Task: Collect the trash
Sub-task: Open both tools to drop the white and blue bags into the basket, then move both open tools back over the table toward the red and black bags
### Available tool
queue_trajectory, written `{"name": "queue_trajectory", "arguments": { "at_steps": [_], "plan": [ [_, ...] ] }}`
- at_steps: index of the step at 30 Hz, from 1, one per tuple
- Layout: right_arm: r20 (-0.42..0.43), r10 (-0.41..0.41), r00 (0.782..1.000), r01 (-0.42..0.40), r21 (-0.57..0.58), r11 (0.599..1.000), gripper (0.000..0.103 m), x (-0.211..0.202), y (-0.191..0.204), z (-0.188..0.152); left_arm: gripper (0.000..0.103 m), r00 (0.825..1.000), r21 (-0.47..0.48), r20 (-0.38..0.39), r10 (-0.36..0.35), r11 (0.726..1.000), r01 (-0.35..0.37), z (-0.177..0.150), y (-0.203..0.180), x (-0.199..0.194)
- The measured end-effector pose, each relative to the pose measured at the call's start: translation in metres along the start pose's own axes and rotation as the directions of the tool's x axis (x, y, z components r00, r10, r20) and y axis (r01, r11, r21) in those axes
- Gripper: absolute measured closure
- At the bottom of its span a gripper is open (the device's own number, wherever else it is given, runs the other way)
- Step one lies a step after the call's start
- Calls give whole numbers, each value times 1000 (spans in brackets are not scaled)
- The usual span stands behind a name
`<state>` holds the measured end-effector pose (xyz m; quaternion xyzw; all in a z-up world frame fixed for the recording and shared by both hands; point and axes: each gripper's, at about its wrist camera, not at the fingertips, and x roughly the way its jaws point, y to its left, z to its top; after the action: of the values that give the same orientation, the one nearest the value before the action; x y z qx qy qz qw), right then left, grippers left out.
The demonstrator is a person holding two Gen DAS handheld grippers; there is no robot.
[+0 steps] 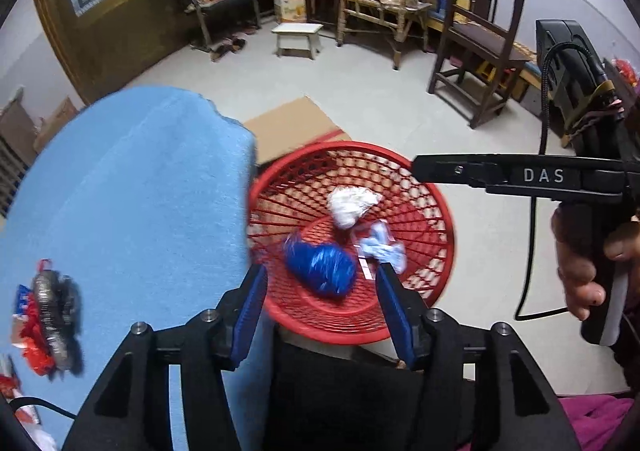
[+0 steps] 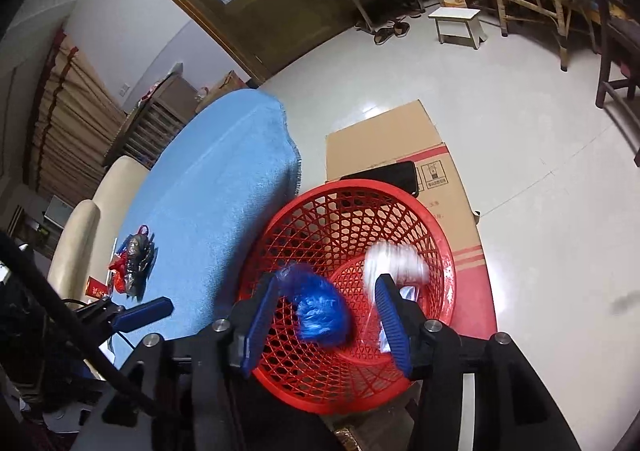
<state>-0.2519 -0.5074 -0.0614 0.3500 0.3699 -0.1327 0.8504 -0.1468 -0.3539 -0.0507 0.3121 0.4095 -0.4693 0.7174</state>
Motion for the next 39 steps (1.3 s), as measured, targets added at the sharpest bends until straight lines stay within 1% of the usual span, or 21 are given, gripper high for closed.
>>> {"name": "queue_trajectory", "arguments": {
  "at_steps": [4,7,9,12,16,19,24,30,36,39],
  "plan": [
    [-2,8,1000,-8,-17,1000,49,2,9,0,44,996,-15,26,87,996,-87,-5,9,-14],
    [-7,14,1000,-15,-30,999,49,4,18,-1,44,988,-42,44,151,988,-149,-10,20,-25],
    [-6,18,1000,-18,-44,999,49,4,26,-1,44,982,-61,52,180,982,-177,-13,28,-30],
    [-8,23,1000,-24,-60,998,49,5,35,-1,43,970,-96,59,238,968,-231,-17,38,-40],
    [-10,32,999,-33,-86,996,49,5,49,0,42,953,-126,63,296,950,-287,-25,50,-49],
    [-11,39,999,-40,-111,993,49,5,62,0,42,937,-153,60,344,931,-332,-34,60,-57],
    [-15,53,998,-55,-158,986,49,6,86,0,41,923,-228,55,380,905,-359,-50,81,-70],
    [-33,68,997,-74,-231,970,49,15,124,-2,41,913,-302,43,405,877,-375,-71,103,-82],
    [-56,87,995,-100,-301,948,49,27,164,-6,41,910,-368,29,413,851,-374,-93,125,-88],
    [-73,94,993,-113,-342,933,49,36,188,-9,41,913,-410,13,408,835,-367,-109,138,-88]
  ]
}}
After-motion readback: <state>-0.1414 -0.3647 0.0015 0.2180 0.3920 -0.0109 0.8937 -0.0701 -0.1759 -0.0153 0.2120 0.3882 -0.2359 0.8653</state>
